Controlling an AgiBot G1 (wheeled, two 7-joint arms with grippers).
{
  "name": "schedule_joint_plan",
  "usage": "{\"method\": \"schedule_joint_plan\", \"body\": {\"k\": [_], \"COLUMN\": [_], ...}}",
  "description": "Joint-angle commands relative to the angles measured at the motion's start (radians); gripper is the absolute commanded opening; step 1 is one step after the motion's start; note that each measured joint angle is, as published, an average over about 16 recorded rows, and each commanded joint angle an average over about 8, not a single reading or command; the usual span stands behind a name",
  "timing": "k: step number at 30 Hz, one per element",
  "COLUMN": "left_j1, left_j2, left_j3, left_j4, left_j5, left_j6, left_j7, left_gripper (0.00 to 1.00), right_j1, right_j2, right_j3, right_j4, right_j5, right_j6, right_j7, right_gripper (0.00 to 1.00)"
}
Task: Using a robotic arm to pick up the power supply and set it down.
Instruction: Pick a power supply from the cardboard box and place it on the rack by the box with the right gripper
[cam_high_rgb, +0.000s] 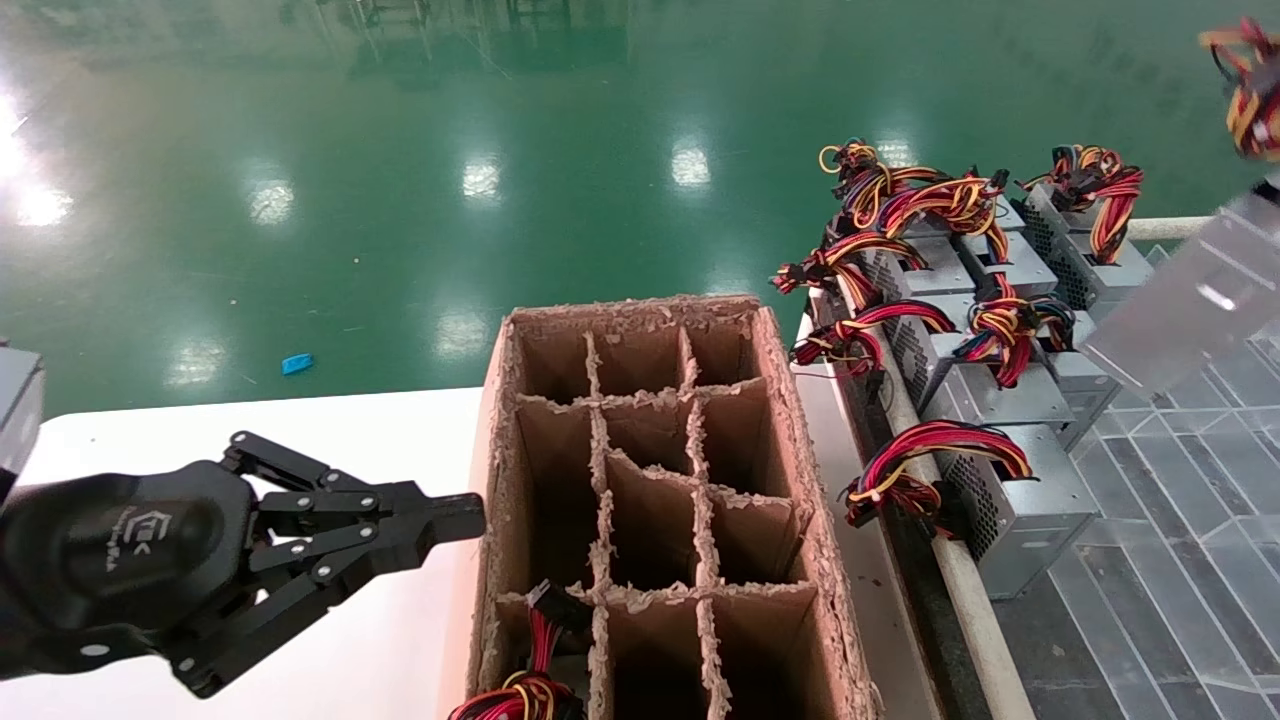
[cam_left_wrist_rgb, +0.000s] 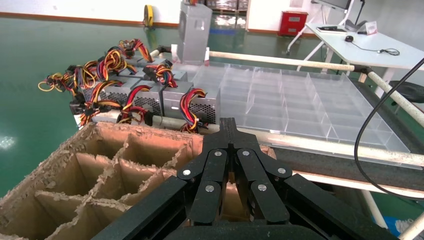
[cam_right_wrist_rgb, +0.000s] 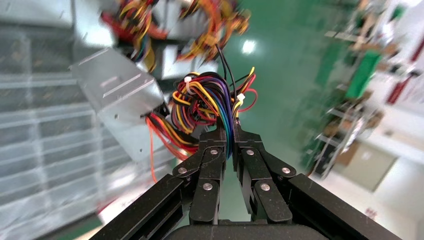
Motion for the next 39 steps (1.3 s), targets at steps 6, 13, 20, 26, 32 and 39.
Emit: {"method": "schedule_joint_plan", "body": {"k": [6, 13, 20, 26, 32, 39], "left_j1": [0.000, 0.000, 0.000, 0.000, 0.000, 0.000], "left_j2": [0.000, 0.000, 0.000, 0.000, 0.000, 0.000], "left_j3": [0.000, 0.000, 0.000, 0.000, 0.000, 0.000], "left_j4": [0.000, 0.000, 0.000, 0.000, 0.000, 0.000], "left_j5": [0.000, 0.000, 0.000, 0.000, 0.000, 0.000], "left_j6": [0.000, 0.000, 0.000, 0.000, 0.000, 0.000], "left_j7": [0.000, 0.000, 0.000, 0.000, 0.000, 0.000], "left_gripper": [0.00, 0.00, 0.00, 0.00, 0.00, 0.00], "right_j1": [0.005, -0.026, -0.079, -0.153, -0.228, -0.304], "right_j2": [0.077, 0.150, 0.192, 0.206, 0.204, 0.193], "right_j3": [-0.073, -0.107, -0.134, -0.152, -0.164, -0.178], "right_j4": [0.000, -0.002, -0.003, -0.017, -0.054, -0.107], "right_j5": [-0.019, -0.010, 0.004, 0.038, 0.072, 0.055], "right_j6": [0.006, 0.018, 0.057, 0.136, 0.246, 0.400], "right_j7": [-0.008, -0.020, -0.033, -0.051, -0.092, -0.128], "right_gripper": [0.00, 0.00, 0.00, 0.00, 0.00, 0.00]}}
